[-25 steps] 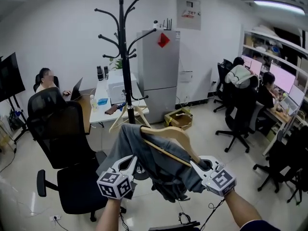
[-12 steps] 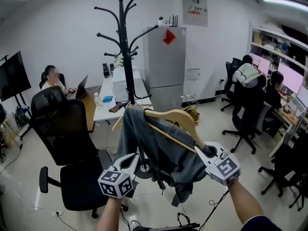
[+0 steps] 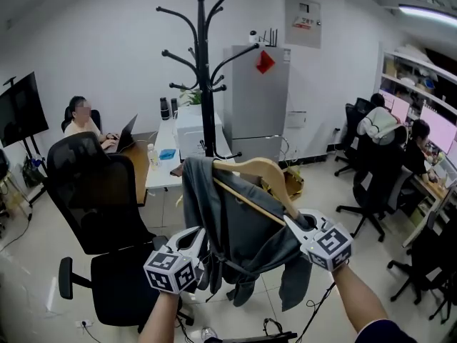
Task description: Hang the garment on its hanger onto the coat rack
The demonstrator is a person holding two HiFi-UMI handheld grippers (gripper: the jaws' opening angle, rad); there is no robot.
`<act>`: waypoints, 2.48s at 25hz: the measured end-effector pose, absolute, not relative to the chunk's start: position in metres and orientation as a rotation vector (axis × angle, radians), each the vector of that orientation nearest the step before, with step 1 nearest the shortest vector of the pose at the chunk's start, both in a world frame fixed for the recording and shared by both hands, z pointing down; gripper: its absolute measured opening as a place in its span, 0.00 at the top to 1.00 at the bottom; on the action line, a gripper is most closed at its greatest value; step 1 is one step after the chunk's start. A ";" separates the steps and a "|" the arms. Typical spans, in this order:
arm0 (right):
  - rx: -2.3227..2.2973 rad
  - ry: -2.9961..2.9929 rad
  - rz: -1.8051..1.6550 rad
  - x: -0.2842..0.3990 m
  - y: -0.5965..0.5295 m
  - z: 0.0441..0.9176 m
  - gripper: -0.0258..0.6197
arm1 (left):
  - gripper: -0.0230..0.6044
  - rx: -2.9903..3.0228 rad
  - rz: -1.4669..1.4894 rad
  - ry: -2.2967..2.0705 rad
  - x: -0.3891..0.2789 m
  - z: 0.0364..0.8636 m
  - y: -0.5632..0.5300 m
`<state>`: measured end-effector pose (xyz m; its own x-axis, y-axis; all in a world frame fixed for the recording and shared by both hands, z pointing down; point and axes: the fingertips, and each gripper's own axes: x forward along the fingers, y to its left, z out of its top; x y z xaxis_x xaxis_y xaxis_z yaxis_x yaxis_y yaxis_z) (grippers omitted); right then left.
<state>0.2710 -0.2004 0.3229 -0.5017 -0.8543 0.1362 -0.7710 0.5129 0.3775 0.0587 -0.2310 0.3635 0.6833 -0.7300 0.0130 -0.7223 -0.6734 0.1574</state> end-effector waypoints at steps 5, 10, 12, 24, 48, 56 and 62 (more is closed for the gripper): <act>1.333 -2.458 -0.415 0.236 -0.244 0.302 0.92 | 0.96 2.782 -0.120 -1.193 0.033 0.340 -0.275; 1.324 -2.448 -0.431 0.205 -0.285 0.280 0.92 | 0.96 2.824 -0.095 -1.182 0.009 0.323 -0.313; 1.326 -2.442 -0.436 0.193 -0.301 0.269 0.92 | 0.96 2.834 -0.071 -1.168 0.000 0.317 -0.329; 1.290 -2.467 -0.450 0.152 -0.397 0.176 0.92 | 0.96 2.930 -0.124 -1.188 -0.014 0.225 -0.396; 1.129 -2.451 -0.271 0.139 -0.536 0.207 0.92 | 0.96 2.888 -0.113 -1.284 -0.006 0.208 -0.452; 1.130 -2.455 -0.131 0.155 -0.550 0.248 0.92 | 0.96 2.835 -0.093 -1.290 -0.007 0.235 -0.457; 1.102 -2.449 -0.095 0.160 -0.554 0.279 0.92 | 0.96 2.789 -0.081 -1.304 -0.009 0.256 -0.459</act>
